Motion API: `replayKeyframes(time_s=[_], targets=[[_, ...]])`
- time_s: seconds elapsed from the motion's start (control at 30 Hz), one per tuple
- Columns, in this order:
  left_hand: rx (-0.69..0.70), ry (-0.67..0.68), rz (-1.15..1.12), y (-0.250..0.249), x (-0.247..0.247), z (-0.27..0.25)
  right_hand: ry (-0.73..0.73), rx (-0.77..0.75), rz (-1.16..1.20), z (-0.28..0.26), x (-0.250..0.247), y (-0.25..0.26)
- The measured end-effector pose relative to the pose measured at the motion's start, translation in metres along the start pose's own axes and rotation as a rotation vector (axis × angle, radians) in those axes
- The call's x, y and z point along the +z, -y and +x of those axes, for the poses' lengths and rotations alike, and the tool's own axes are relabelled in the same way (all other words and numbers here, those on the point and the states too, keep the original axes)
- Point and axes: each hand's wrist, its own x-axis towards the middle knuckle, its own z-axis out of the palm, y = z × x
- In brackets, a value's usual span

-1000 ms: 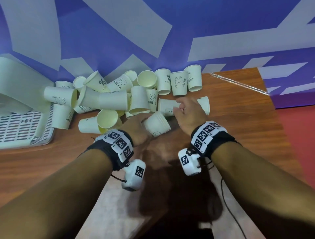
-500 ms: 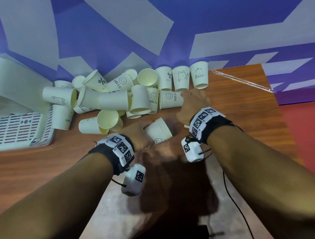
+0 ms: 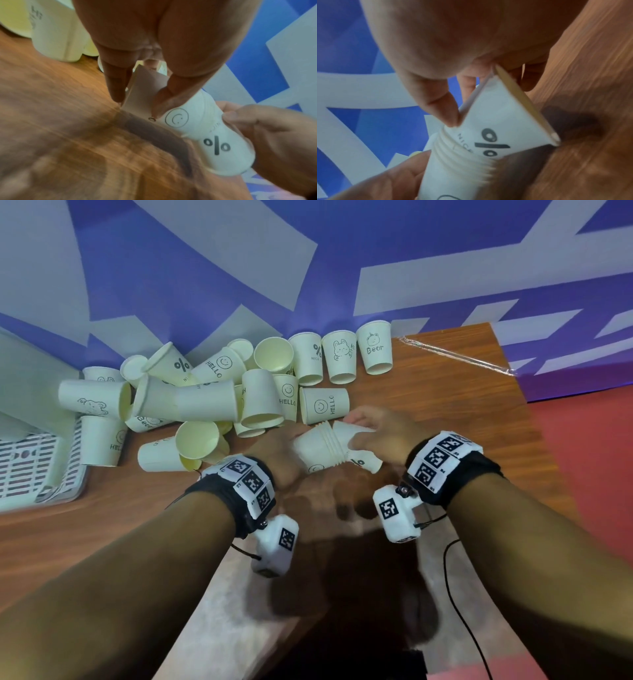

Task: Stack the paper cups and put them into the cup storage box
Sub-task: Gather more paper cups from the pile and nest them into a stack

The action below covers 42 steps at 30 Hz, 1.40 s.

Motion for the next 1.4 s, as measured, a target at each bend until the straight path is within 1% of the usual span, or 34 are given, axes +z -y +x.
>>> replayKeyframes(time_s=[0.07, 0.13, 0.2, 0.23, 0.27, 0.33, 0.37, 0.4, 0.47, 0.5, 0.57, 0.67, 0.73, 0.77, 0.83, 0.9, 0.93, 0.97, 1.0, 1.07, 1.1, 1.13, 1.2, 1.3, 1.33, 1.37, 1.4], targets=[[-0.004, 0.086, -0.074, -0.004, 0.001, -0.002, 0.059, -0.024, 0.086, 0.003, 0.008, 0.008], [-0.035, 0.158, -0.152, -0.007, 0.003, -0.005, 0.082, -0.052, 0.187, 0.009, 0.021, 0.017], [-0.069, 0.16, -0.157, -0.004, 0.006, -0.006, 0.077, -0.061, 0.265, 0.019, 0.032, 0.027], [-0.095, 0.153, -0.156, -0.001, 0.006, -0.004, 0.054, -0.07, 0.26, 0.025, 0.034, 0.031], [-0.123, 0.153, -0.142, 0.005, 0.007, -0.002, -0.005, -0.098, 0.187, 0.032, 0.035, 0.034], [-0.157, 0.176, -0.072, 0.018, 0.006, 0.002, -0.168, -0.228, -0.123, 0.044, 0.033, 0.036], [-0.167, 0.187, -0.052, 0.023, 0.004, 0.0, -0.218, -0.293, -0.273, 0.049, 0.033, 0.035], [-0.178, 0.18, -0.024, 0.027, 0.001, -0.002, -0.225, -0.329, -0.385, 0.054, 0.033, 0.034], [-0.187, 0.166, 0.0, 0.032, -0.004, -0.005, -0.168, -0.32, -0.541, 0.063, 0.034, 0.032], [-0.195, 0.165, -0.01, 0.036, -0.006, -0.005, -0.144, -0.308, -0.593, 0.068, 0.034, 0.03], [-0.217, 0.15, -0.045, 0.039, -0.007, -0.004, -0.169, -0.306, -0.625, 0.077, 0.034, 0.028], [-0.225, 0.101, -0.089, 0.041, -0.005, 0.0, -0.286, -0.288, -0.647, 0.086, 0.035, 0.032], [-0.213, 0.075, -0.117, 0.044, -0.002, 0.002, -0.346, -0.281, -0.717, 0.087, 0.033, 0.035], [-0.208, 0.069, -0.122, 0.044, -0.001, 0.003, -0.355, -0.275, -0.751, 0.087, 0.032, 0.035], [-0.21, 0.067, -0.126, 0.046, 0.001, 0.005, -0.326, -0.228, -0.79, 0.089, 0.029, 0.03], [-0.205, 0.055, -0.136, 0.046, 0.003, 0.007, -0.298, -0.171, -0.75, 0.086, 0.027, 0.023], [-0.195, 0.046, -0.139, 0.046, 0.004, 0.007, -0.304, -0.144, -0.658, 0.083, 0.025, 0.02], [-0.184, 0.039, -0.141, 0.046, 0.004, 0.007, -0.318, -0.106, -0.483, 0.08, 0.023, 0.017], [-0.178, 0.041, -0.148, 0.045, 0.005, 0.008, -0.327, -0.059, -0.241, 0.077, 0.021, 0.015], [-0.176, 0.061, -0.174, 0.041, 0.005, 0.009, -0.3, 0.022, 0.23, 0.067, 0.02, 0.015], [-0.176, 0.079, -0.188, 0.038, 0.006, 0.01, -0.276, 0.072, 0.376, 0.063, 0.022, 0.014], [-0.17, 0.09, -0.207, 0.035, 0.007, 0.011, -0.249, 0.107, 0.462, 0.059, 0.024, 0.015], [-0.152, 0.088, -0.253, 0.025, 0.009, 0.015, -0.156, 0.126, 0.502, 0.049, 0.029, 0.016], [-0.165, 0.055, -0.34, 0.015, 0.013, 0.024, 0.005, 0.116, 0.337, 0.038, 0.024, 0.02], [-0.172, 0.045, -0.369, 0.014, 0.014, 0.027, 0.006, 0.113, 0.288, 0.04, 0.019, 0.023], [-0.184, 0.039, -0.399, 0.013, 0.015, 0.03, -0.042, 0.097, 0.218, 0.044, 0.012, 0.026], [-0.19, 0.035, -0.429, 0.014, 0.017, 0.033, -0.123, 0.071, 0.125, 0.054, 0.007, 0.029]])
